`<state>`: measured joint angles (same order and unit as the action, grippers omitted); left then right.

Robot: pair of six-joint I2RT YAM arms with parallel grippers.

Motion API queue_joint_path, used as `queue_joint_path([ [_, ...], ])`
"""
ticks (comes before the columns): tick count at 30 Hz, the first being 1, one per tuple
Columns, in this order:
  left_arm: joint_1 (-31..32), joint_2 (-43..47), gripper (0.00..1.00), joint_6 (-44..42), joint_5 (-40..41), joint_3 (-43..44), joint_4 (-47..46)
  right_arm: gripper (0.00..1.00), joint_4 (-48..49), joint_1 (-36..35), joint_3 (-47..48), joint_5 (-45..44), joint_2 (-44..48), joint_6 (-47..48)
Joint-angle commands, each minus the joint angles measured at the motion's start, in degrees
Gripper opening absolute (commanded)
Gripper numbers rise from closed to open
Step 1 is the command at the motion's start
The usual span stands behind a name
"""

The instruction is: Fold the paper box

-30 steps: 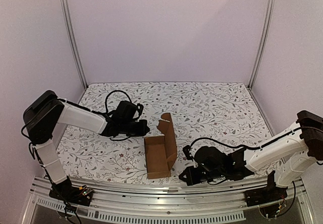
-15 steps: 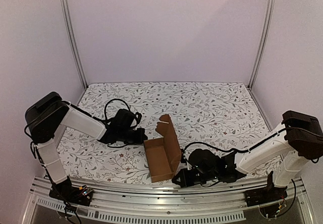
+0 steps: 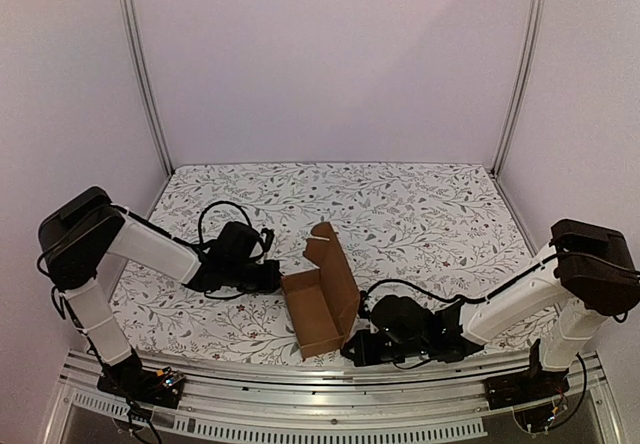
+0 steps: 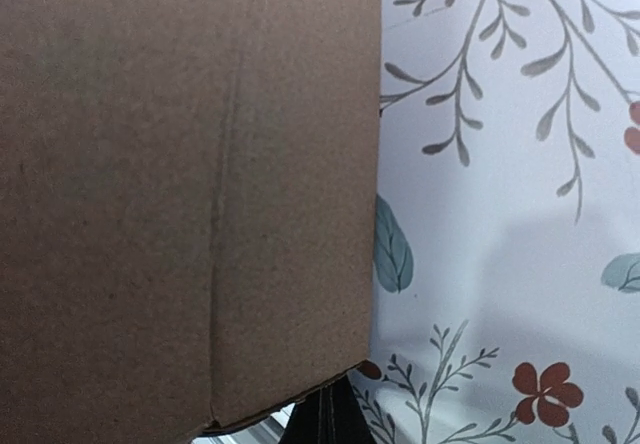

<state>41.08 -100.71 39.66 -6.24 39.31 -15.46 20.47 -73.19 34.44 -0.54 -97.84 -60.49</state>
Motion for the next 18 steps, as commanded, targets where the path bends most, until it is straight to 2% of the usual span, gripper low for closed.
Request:
queue_joint_path([
  [1, -0.65, 1.70, 0.00, -0.33, -1.41, -1.22, -0.16, 0.00, 0.11, 1.16, 0.29, -4.50, -1.23, -0.97],
  [11, -0.56, 3.60, 0.00, 0.36, -2.51, -4.28, -0.94, 0.00, 0.12, 4.35, -1.11, -9.74, -0.42, -1.69],
  [18, 0.74, 3.92, 0.00, 2.64, -3.24, -7.32, -2.97, 0.00, -0.40, 9.64, -0.86, -10.07, -0.48, 1.50],
])
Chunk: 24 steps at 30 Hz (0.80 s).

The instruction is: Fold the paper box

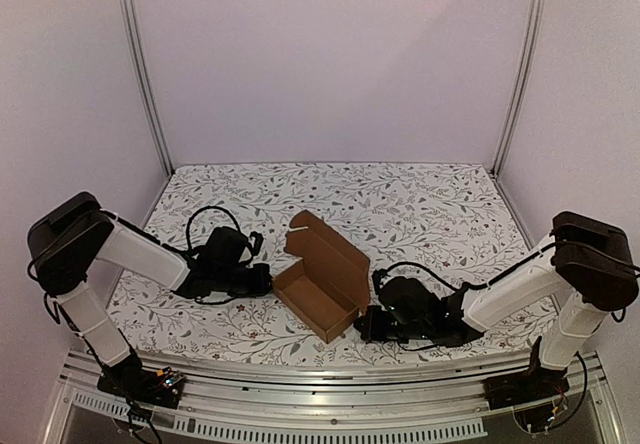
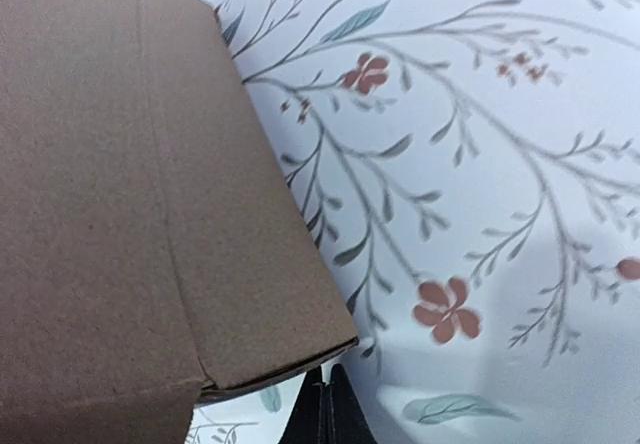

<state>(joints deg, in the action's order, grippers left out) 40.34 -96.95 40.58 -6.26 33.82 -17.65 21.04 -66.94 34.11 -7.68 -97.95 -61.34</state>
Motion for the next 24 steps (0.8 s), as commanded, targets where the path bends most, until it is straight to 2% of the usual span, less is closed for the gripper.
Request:
queue_joint_path([
  [1, 2.02, 0.05, 0.00, 2.02, -3.20, -2.05, -1.02, 0.00, -1.07, 4.04, -0.46, -2.90, -0.39, 2.82],
  [14, 10.50, -1.13, 0.00, 7.34, 1.08, -2.51, -2.03, 0.00, -3.07, 12.26, -0.31, -0.85, -1.97, 11.42],
  [21, 11.76, -0.12, 0.00, 9.84, 2.78, -4.06, -1.59, 0.00, -7.28, 12.63, -0.92, -1.23, 0.53, 14.84],
  [24, 12.03, 2.11, 0.00, 9.88, 4.75, -3.94, 1.81, 0.00, -9.99, 12.70, -1.23, -1.82, 2.65, 16.24],
])
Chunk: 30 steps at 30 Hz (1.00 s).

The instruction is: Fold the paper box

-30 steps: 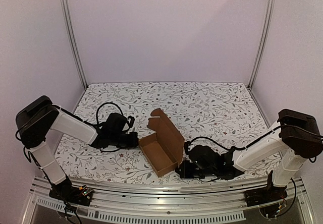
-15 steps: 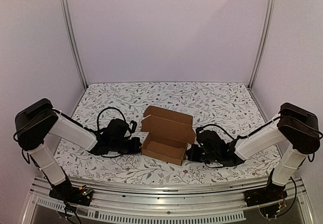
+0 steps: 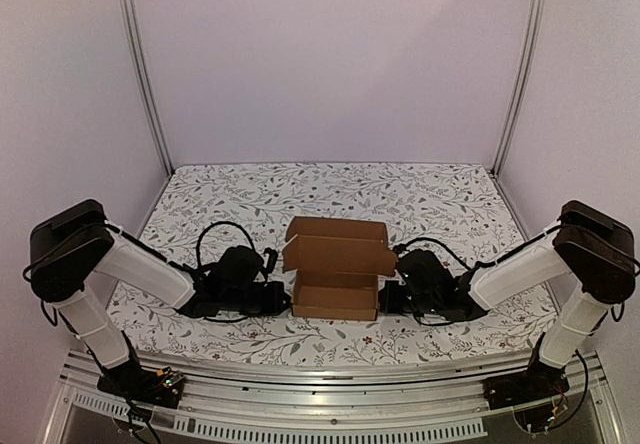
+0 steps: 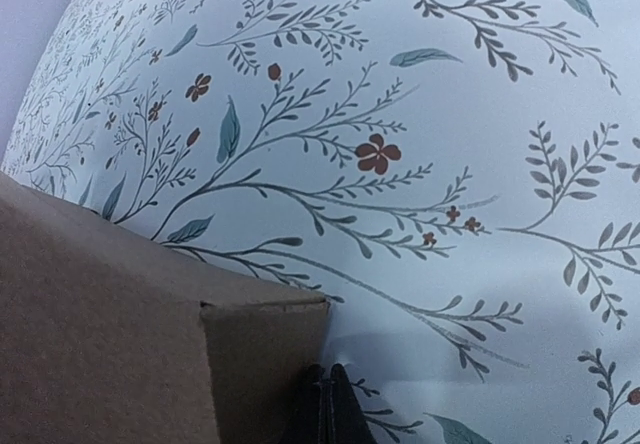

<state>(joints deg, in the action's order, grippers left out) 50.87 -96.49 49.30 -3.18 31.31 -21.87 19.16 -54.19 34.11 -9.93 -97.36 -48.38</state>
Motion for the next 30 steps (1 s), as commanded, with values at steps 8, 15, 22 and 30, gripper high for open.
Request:
queue_joint_path([
  [8, 1.51, 10.49, 0.02, -1.98, 9.68, 3.25, 26.44, 0.19, -22.13, -0.03, 0.23, -0.78, 13.54, 9.11],
  [15, 1.39, 17.82, 0.34, -8.27, 12.49, 6.03, 32.63, 0.48, -32.25, -0.03, 3.22, -1.06, 24.34, 17.16],
  [22, 1.07, 20.31, 0.64, -14.66, 10.91, 7.56, 30.39, 0.62, -37.97, 0.20, 9.98, -0.01, 28.90, 25.93],
  [30, 0.15, 24.88, 0.87, -19.43, 13.75, 9.62, 33.49, 0.60, -40.63, 4.61, 14.82, 5.97, 26.83, 33.49],
])
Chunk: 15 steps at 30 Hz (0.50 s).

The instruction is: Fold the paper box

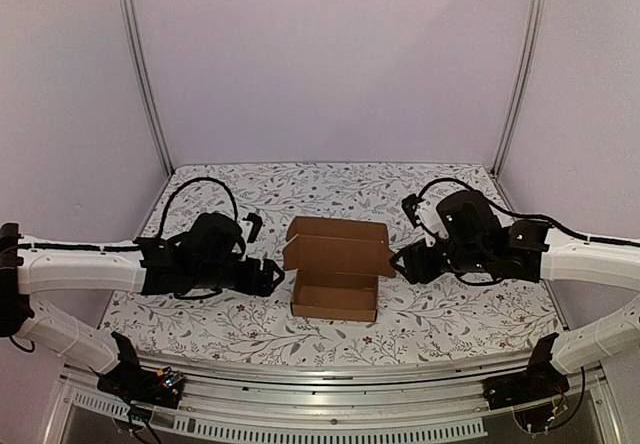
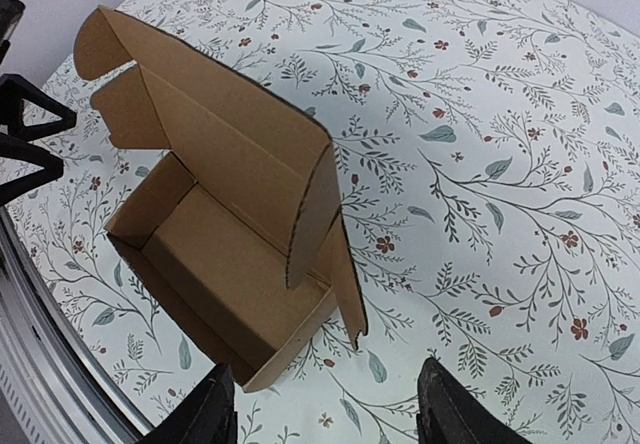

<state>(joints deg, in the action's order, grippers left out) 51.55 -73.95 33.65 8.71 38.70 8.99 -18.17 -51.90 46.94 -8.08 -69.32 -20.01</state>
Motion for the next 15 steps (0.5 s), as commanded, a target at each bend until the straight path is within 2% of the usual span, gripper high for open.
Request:
queue_joint_path([
  [1, -0.52, 2.72, 0.91, -4.11, 2.25, 2.52, 3.04, 0.58, -3.25, 2.85, 2.28, 5.26, -1.51, 5.71],
  [4, -0.66, 3.81, 0.99, -5.41, 2.41, 2.85, 3.22, 0.52, -2.84, 4.30, 2.99, 9.68, -3.12, 6.65],
  [7, -0.66, 4.37, 1.00, -6.00, 2.48, 3.13, 3.20, 0.46, -2.59, 5.38, 3.91, 12.10, -5.35, 7.07],
  [15, -0.75, 4.53, 0.99, -6.15, 2.49, 3.15, 3.30, 0.40, 0.06, 8.51, 4.08, 15.25, -8.48, 7.95],
])
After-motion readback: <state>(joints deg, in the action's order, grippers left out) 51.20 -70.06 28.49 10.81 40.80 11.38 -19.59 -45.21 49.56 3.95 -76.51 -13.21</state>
